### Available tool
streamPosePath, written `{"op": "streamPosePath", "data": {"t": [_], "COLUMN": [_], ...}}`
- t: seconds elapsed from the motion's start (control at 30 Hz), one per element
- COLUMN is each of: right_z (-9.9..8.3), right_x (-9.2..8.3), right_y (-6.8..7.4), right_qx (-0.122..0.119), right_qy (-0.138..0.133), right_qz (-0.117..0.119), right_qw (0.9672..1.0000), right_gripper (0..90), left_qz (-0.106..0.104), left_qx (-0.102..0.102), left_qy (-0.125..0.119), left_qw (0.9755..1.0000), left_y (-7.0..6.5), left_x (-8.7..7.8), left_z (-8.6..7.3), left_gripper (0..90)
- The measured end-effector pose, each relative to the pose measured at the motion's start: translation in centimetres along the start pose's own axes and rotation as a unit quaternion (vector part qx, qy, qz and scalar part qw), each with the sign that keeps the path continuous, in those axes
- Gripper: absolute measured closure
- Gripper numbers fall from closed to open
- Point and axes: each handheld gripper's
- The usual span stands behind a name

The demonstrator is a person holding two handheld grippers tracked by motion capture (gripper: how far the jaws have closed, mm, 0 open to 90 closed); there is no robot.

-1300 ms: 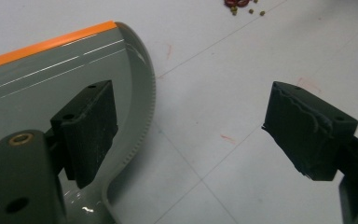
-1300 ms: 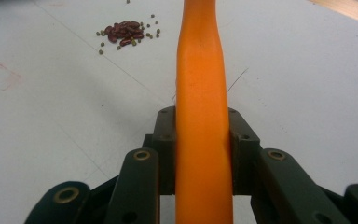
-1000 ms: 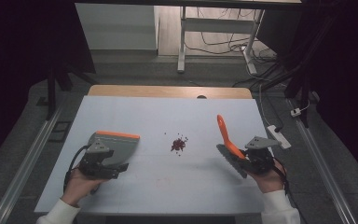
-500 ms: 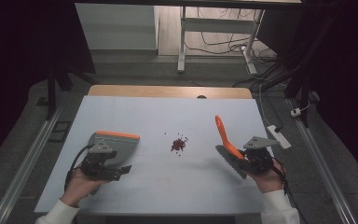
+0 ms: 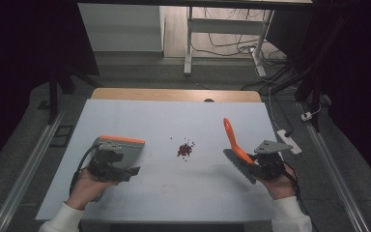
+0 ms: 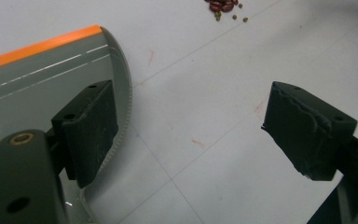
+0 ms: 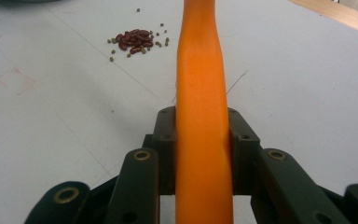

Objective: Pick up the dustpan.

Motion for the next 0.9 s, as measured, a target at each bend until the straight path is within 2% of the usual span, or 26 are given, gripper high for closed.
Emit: {"op": "streamPosePath", "data": {"t": [0.1, 0.17, 0.2, 0.23, 0.3, 0.43, 0.5, 0.67, 0.9], "right_z": [0.0, 0.0, 0.0, 0.0, 0.1, 0.1, 0.0, 0.0, -0.1], "right_x": [-0.1, -0.1, -0.1, -0.1, -0.1, 0.0, 0.0, 0.2, 0.4], "right_y": [-0.1, -0.1, 0.0, 0.0, 0.1, 0.2, 0.3, 0.4, 0.5], "right_qx": [0.002, 0.003, 0.001, 0.001, 0.002, -0.002, -0.001, -0.002, -0.002], "right_qy": [0.001, 0.001, 0.0, -0.002, -0.004, -0.003, -0.001, 0.003, 0.006], "right_qz": [-0.004, -0.006, -0.008, -0.011, -0.01, -0.009, -0.007, -0.005, -0.004], "right_qw": [1.0, 1.0, 1.0, 0.9999, 0.9999, 1.0, 1.0, 1.0, 1.0], "right_gripper": [70.0, 70.0, 70.0, 70.1, 70.1, 70.1, 70.0, 70.1, 70.1], "left_qz": [0.005, 0.005, 0.005, -0.001, -0.001, 0.008, 0.021, 0.037, 0.06], "left_qx": [-0.004, -0.005, -0.01, -0.024, -0.027, -0.042, -0.049, -0.058, -0.06], "left_qy": [-0.01, -0.005, -0.006, -0.009, -0.009, -0.011, -0.01, -0.006, 0.003], "left_qw": [0.9999, 1.0, 0.9999, 0.9997, 0.9996, 0.999, 0.9985, 0.9976, 0.9964], "left_y": [0.0, 0.2, 0.2, 0.4, 0.4, 0.7, 1.0, 1.5, 2.1], "left_x": [-0.2, -0.2, -0.2, -0.2, -0.2, -0.4, -0.6, -0.7, -0.8], "left_z": [0.0, -0.2, -0.3, -0.3, -0.4, -0.4, -0.6, -1.0, -1.5], "left_gripper": [18.0, 18.0, 18.0, 18.0, 17.9, 17.8, 17.7, 17.8, 17.7]}}
Point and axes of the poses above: each handheld gripper's, and its own axes: x roughly forward along the jaws, z roughly out of its top, y roughly to its left, and after that the axes turned 6 degrees about -y, right-handed
